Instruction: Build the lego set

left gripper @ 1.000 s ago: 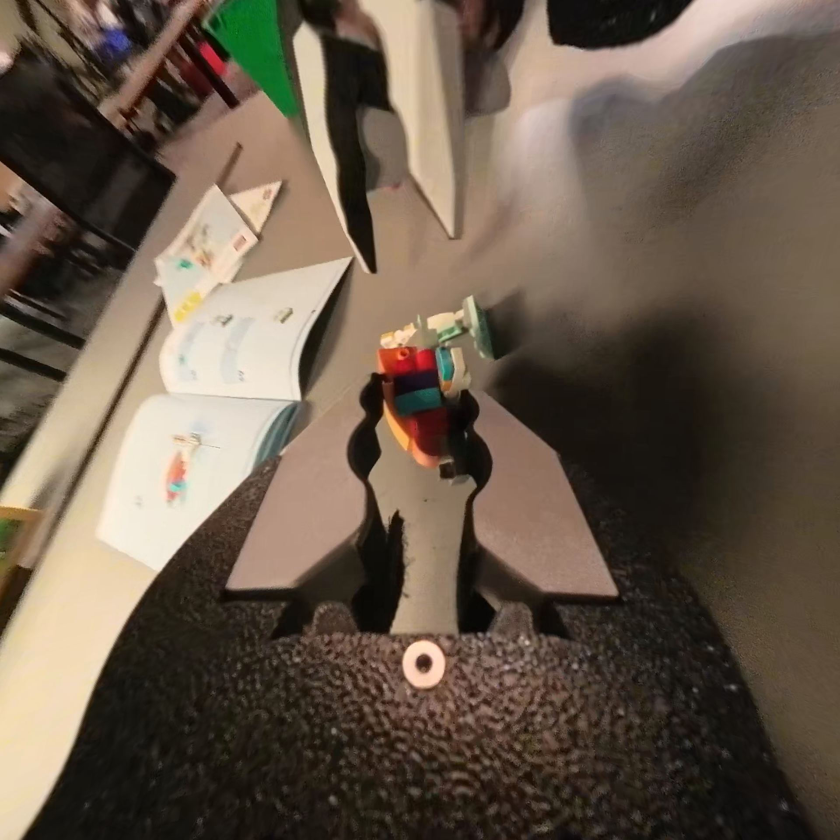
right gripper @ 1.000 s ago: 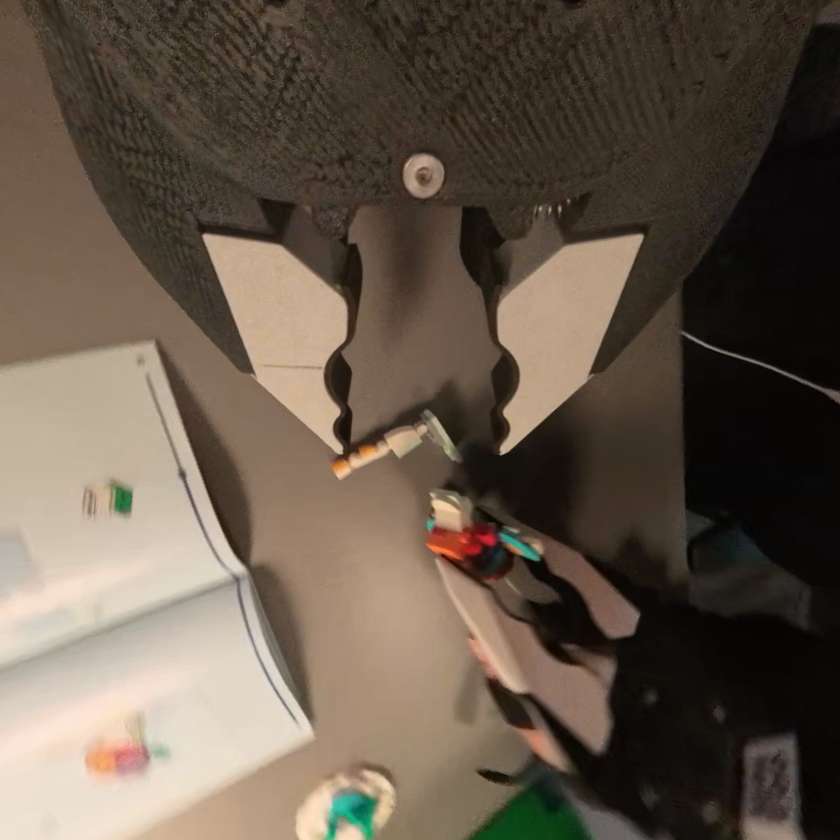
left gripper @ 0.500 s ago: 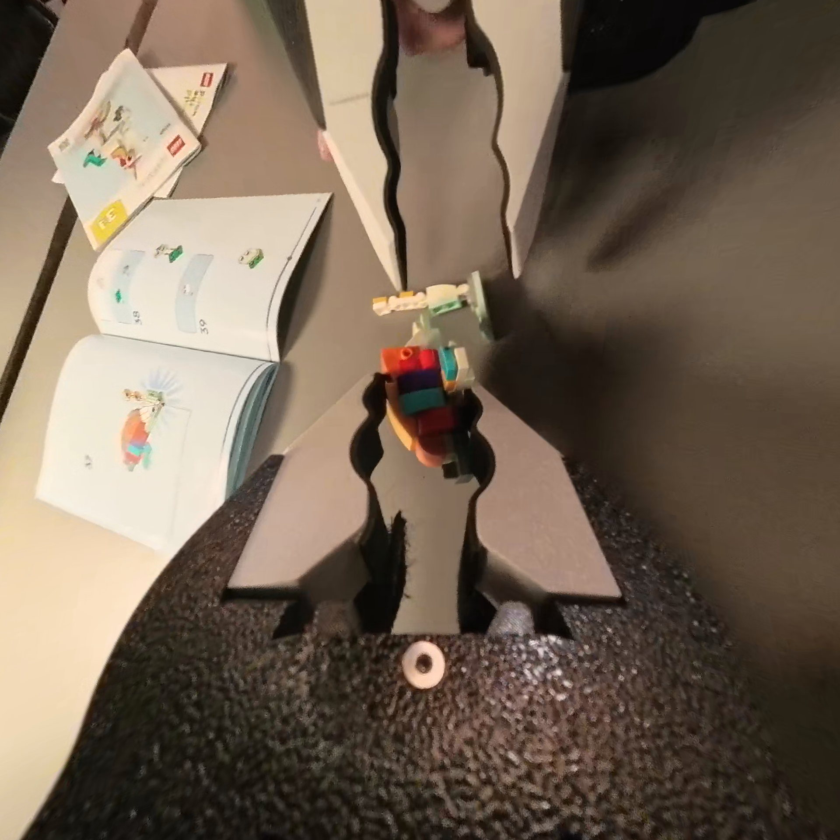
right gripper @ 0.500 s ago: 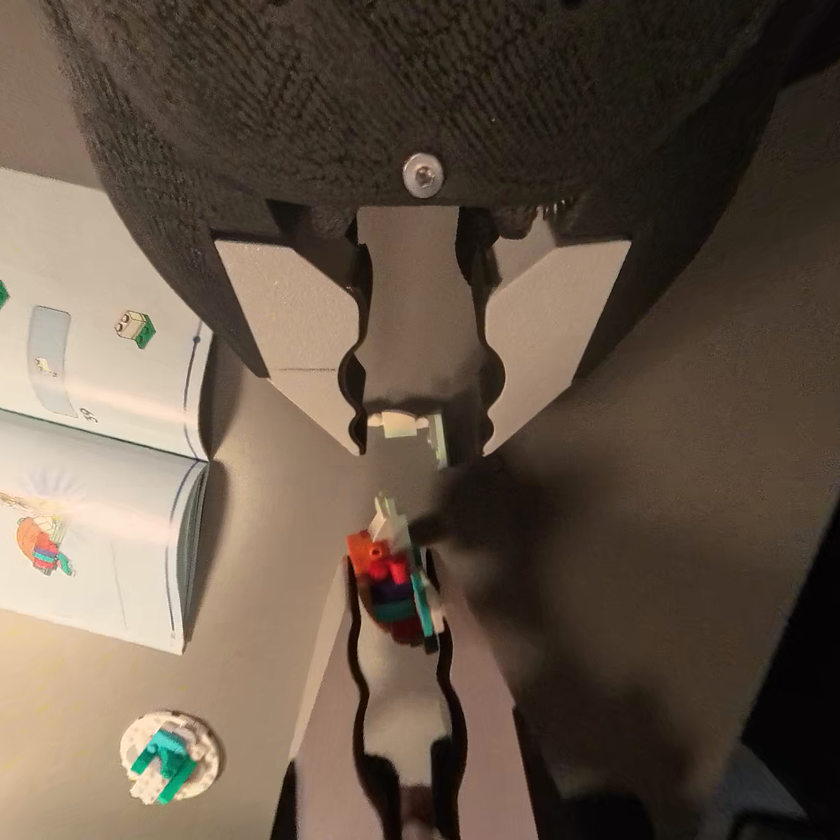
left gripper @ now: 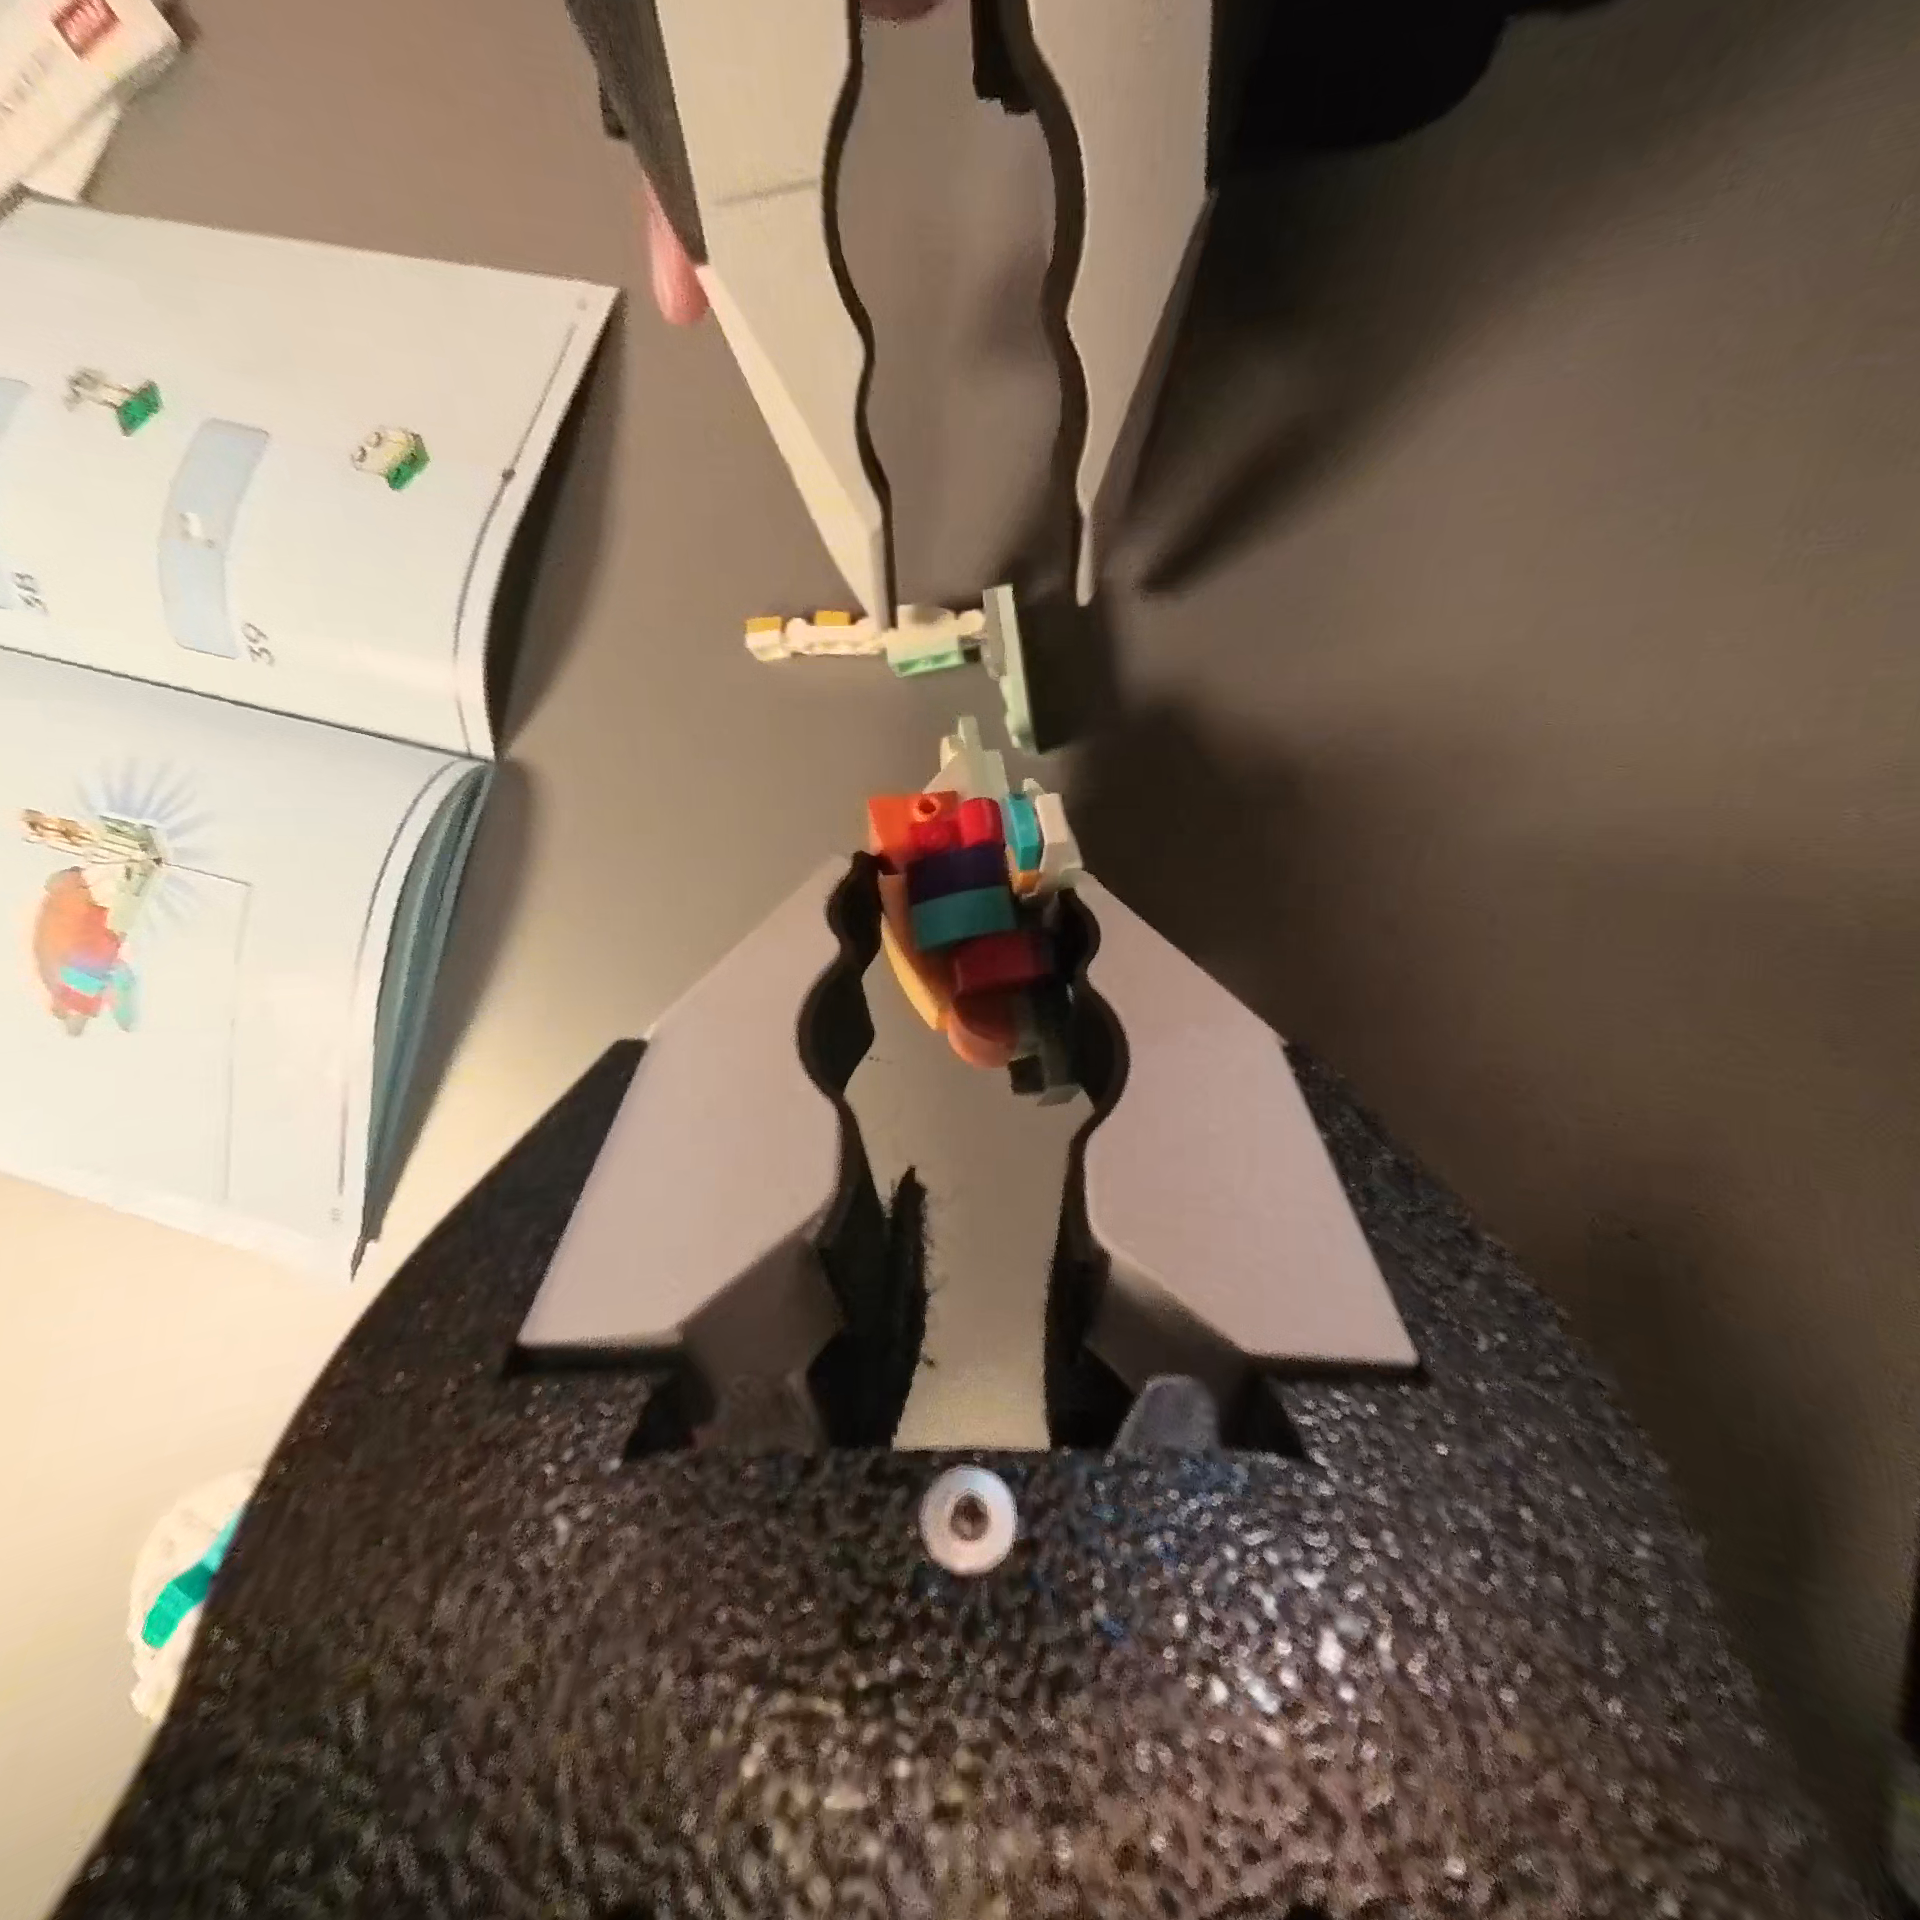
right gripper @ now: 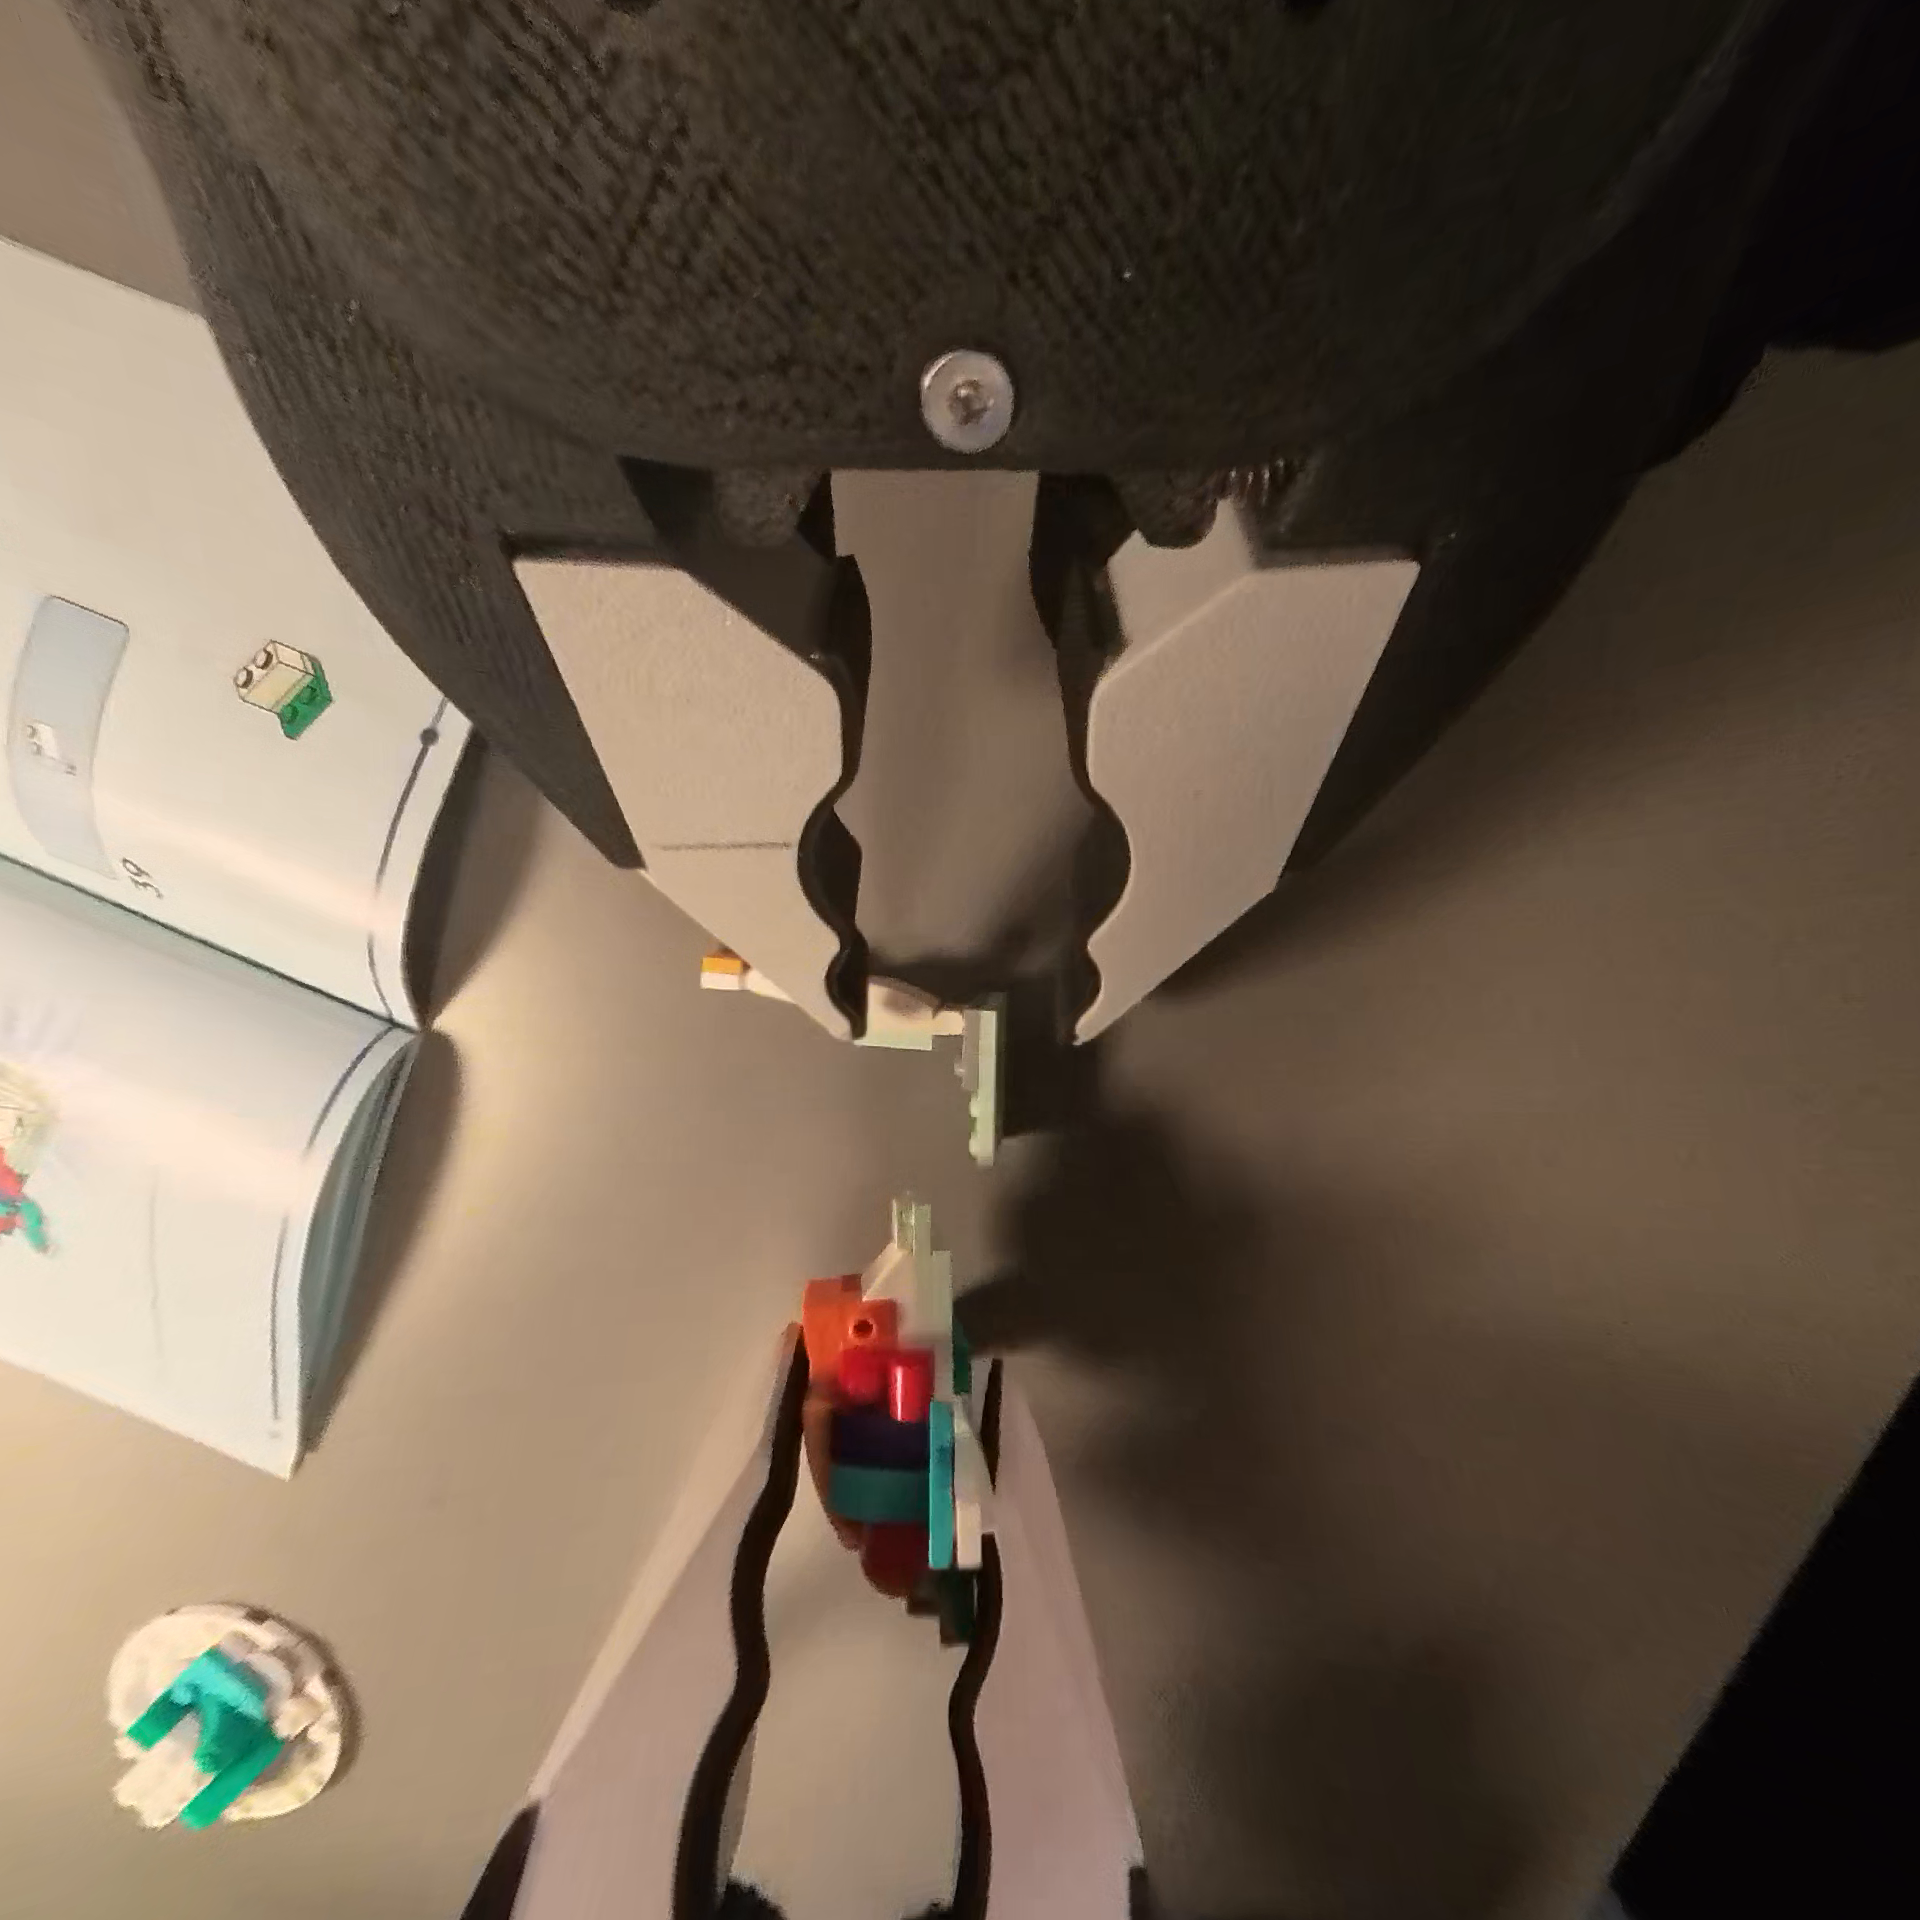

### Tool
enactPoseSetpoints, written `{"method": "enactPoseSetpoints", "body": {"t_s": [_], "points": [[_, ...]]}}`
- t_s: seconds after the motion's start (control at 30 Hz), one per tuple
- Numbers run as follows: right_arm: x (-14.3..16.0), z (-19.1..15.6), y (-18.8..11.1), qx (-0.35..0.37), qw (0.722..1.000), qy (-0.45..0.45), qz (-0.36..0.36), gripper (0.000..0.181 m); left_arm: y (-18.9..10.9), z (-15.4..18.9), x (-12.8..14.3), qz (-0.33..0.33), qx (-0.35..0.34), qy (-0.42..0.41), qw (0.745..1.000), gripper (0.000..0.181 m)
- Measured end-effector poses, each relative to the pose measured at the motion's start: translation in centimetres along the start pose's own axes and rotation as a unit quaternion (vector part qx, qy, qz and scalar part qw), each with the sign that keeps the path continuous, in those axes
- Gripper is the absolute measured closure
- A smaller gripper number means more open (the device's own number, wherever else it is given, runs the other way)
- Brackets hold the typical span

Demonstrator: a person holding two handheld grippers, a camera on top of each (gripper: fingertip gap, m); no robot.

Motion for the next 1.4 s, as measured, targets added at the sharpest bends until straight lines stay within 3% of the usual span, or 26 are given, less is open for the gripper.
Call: {"method": "enactPoseSetpoints", "body": {"t_s": [0.2,0.43,0.53,0.6,1.0,1.4], "points": [[0.2,0.7,0.1,0.0,1.0,-0.015,-0.018,0.133,0.1,-0.1,-0.3,-0.027,0.002,-0.014,1.0,0.15],[0.0,0.6,0.7,-0.033,0.997,-0.032,-0.069,0.137,0.2,0.0,-0.4,-0.03,-0.002,-0.012,0.999,0.15],[-0.2,0.3,0.9,-0.054,0.995,-0.019,-0.078,0.151,0.2,0.0,-0.5,-0.03,-0.003,-0.008,1.0,0.15],[-0.2,0.2,0.9,-0.051,0.995,-0.011,-0.08,0.151,0.3,0.0,-0.6,-0.027,-0.003,0.001,1.0,0.15],[-0.4,-0.9,0.7,0.075,0.994,-0.075,0.009,0.151,0.7,-0.5,-0.6,0.016,0.044,-0.03,0.998,0.15],[-0.8,-0.6,0.8,0.098,0.993,-0.065,0.027,0.151,1.0,-0.3,-1.0,0.009,0.055,-0.024,0.998,0.15]]}}
Point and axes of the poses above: each gripper's, where its closed fingertips meet, y out along the fingers, x out of its underside, z = x × y across the jaws, the point moved 7 cm from there along -y, back along the fingers, and after that the axes turned 7 degrees about -y, right-handed, at the moved point
